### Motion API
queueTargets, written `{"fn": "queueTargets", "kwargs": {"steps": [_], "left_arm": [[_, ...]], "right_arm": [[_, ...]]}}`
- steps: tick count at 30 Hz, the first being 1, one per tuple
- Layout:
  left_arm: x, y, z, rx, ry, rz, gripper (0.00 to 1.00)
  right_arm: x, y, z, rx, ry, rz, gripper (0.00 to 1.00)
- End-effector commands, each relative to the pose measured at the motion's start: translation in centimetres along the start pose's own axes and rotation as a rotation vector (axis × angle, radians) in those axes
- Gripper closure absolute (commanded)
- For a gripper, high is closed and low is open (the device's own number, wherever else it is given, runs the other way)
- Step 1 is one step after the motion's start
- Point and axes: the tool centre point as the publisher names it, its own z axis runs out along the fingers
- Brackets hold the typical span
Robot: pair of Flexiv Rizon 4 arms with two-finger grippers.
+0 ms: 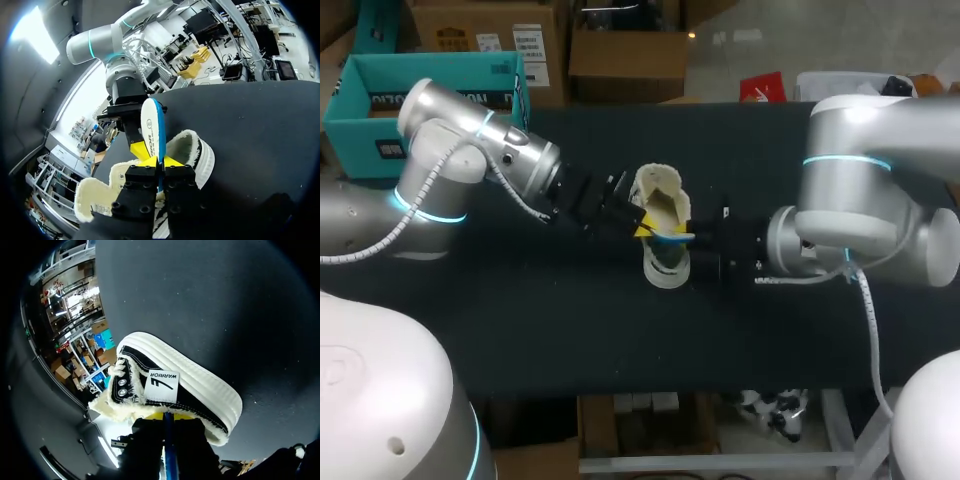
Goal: Open the shoe tongue, take the insole out of the shoe, put the insole back into the shoe, and pack the shoe into the shoebox
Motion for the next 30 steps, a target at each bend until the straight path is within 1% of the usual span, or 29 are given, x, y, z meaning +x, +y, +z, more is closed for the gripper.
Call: {"fn": "queueTargets", "kwargs": {"steps": [1, 6, 11, 16, 21, 30], "left_arm": [[0.3, -0.3, 0.2, 0.010, -0.020, 0.022, 1.00], [0.0, -1.4, 0.0, -0.003, -0.018, 0.075, 1.00], [-0.4, -1.5, 0.1, -0.006, -0.019, 0.091, 1.00], [-0.5, -0.9, 0.3, -0.009, -0.017, 0.090, 1.00], [-0.2, -0.8, 0.5, -0.001, -0.011, 0.091, 1.00], [0.0, 1.3, 0.5, -0.021, -0.003, 0.077, 1.00]], "right_arm": [[0.6, -0.8, 0.9, -0.048, 0.002, -0.016, 1.00], [0.8, -1.8, 0.3, -0.110, 0.005, -0.046, 1.00], [0.8, -2.0, 0.0, -0.156, 0.007, -0.061, 1.00], [0.7, -1.5, 0.3, -0.170, 0.001, -0.059, 1.00], [0.5, -1.1, 0.6, -0.186, -0.005, -0.060, 1.00], [0.6, -0.1, 1.4, -0.218, -0.011, -0.067, 1.00]]}}
